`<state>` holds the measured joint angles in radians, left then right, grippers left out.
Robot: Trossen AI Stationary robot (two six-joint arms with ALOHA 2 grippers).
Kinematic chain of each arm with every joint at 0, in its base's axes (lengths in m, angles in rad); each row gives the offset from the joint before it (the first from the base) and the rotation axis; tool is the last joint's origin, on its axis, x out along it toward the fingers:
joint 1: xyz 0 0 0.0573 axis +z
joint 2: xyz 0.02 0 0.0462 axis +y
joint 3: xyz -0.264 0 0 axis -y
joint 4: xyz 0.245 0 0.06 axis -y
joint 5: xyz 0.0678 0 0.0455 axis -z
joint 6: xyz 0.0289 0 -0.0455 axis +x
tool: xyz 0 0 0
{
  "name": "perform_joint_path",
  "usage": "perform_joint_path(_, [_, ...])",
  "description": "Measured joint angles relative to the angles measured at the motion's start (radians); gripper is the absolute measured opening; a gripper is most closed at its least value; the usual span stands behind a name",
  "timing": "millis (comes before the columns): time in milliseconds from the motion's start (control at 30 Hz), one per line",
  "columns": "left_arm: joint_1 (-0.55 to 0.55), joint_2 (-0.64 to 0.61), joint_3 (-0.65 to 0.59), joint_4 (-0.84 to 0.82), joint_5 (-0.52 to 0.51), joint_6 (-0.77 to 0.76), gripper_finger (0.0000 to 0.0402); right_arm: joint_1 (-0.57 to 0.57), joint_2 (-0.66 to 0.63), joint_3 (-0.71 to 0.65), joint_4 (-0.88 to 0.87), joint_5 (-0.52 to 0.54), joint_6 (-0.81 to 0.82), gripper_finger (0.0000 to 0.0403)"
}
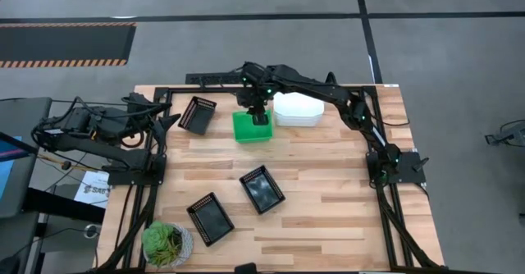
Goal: Stack baskets by color
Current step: Stack the bottom green bin on the green bin, then move the green bins to the top center of the table
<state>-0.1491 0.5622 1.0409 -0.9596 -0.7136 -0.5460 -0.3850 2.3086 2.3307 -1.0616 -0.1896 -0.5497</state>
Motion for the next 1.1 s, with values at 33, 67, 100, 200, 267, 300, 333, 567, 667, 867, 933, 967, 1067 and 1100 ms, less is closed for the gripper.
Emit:
perform_joint_path(33, [0.0,0.0,0.0,0.0,0.0,0.0,0.0256,-0.002,0.005,-0.003,-0.008,-0.001,0.0,0.013])
perform_joint_path(67, [0.0,0.0,0.0,0.0,0.0,0.0,0.0256,-0.003,0.015,-0.004,-0.017,-0.002,0.0,0.0126])
perform_joint_path(100, [0.0,0.0,0.0,0.0,0.0,0.0,0.0256,-0.004,0.029,-0.002,0.0,-0.001,0.0,0.0123])
perform_joint_path(200, [0.0,0.0,0.0,0.0,-0.001,0.001,0.0256,-0.014,0.06,-0.002,0.011,0.001,0.004,0.0118])
perform_joint_path(267, [0.0,0.0,0.0,0.0,-0.001,0.001,0.0256,-0.019,0.084,-0.002,0.012,0.003,0.005,0.0116])
perform_joint_path(300, [0.0,0.0,0.0,0.0,-0.001,0.001,0.0256,-0.021,0.096,-0.002,0.013,0.006,0.008,0.0116])
perform_joint_path(333, [0.0,0.0,0.0,0.0,-0.001,0.001,0.0256,-0.025,0.107,-0.002,0.004,0.008,0.01,0.0116])
perform_joint_path(567, [0.0,0.0,0.0,0.0,-0.002,0.001,0.0256,-0.031,0.097,0.004,0.004,0.019,0.026,0.0116])
perform_joint_path(667, [0.0,0.0,0.0,0.0,-0.002,0.001,0.0256,-0.028,0.068,0.016,0.001,0.019,0.034,0.0116])
perform_joint_path(867, [0.0,0.0,0.0,0.0,-0.002,-0.013,0.0256,-0.013,0.017,0.024,-0.018,-0.029,0.116,0.0116])
perform_joint_path(933, [0.0,0.0,0.0,0.0,-0.002,-0.014,0.0256,0.005,0.006,0.024,-0.033,-0.078,0.154,0.0116])
perform_joint_path(967, [0.0,0.0,0.0,0.0,-0.002,-0.014,0.0256,0.017,0.003,0.024,-0.039,-0.101,0.177,0.0116])
perform_joint_path(1067, [0.0,0.0,0.0,0.0,-0.001,-0.015,0.0256,0.061,0.003,0.023,-0.071,-0.124,0.244,0.0116])
perform_joint_path(1100, [0.0,0.0,0.0,0.0,-0.001,-0.016,0.0256,0.078,0.003,0.018,-0.076,-0.124,0.256,0.0116])
